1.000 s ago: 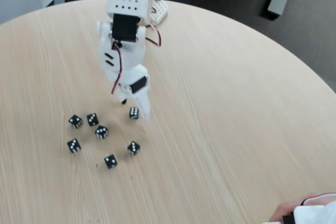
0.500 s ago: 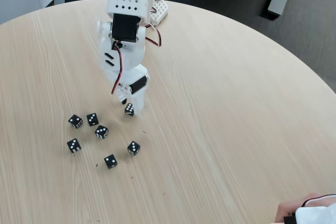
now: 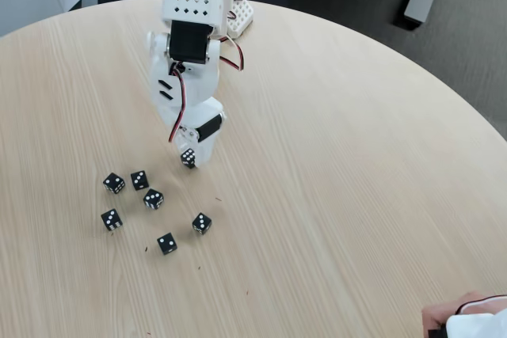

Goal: Pick up the dice with number 6

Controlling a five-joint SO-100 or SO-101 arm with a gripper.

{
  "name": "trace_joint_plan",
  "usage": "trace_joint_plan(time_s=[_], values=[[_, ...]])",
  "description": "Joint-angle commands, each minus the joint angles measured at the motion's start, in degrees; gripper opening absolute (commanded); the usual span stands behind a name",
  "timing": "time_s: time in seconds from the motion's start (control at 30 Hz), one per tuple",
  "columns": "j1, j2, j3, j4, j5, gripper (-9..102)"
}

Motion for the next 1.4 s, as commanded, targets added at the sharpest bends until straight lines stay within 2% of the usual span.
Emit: trace_joint_plan(time_s=[0.0,0.23,0.47,0.77,1.0,1.1,1.37], values=[[0.2,0.4,-0.5,0.2,0.2,0],[-0.8,2.4,-0.6,1.0,-0.1,0],[-0.9,19.1,-0.4,2.2,-0.3,0],[-7.6,39.5,-0.4,20.0,-6.1,0],[-11.8,60.1,1.1,29.4,-13.9,0],[-11.8,68.2,8.4,30.2,-19.2,0],[-11.6,89.2,39.9,29.2,-32.2,0]])
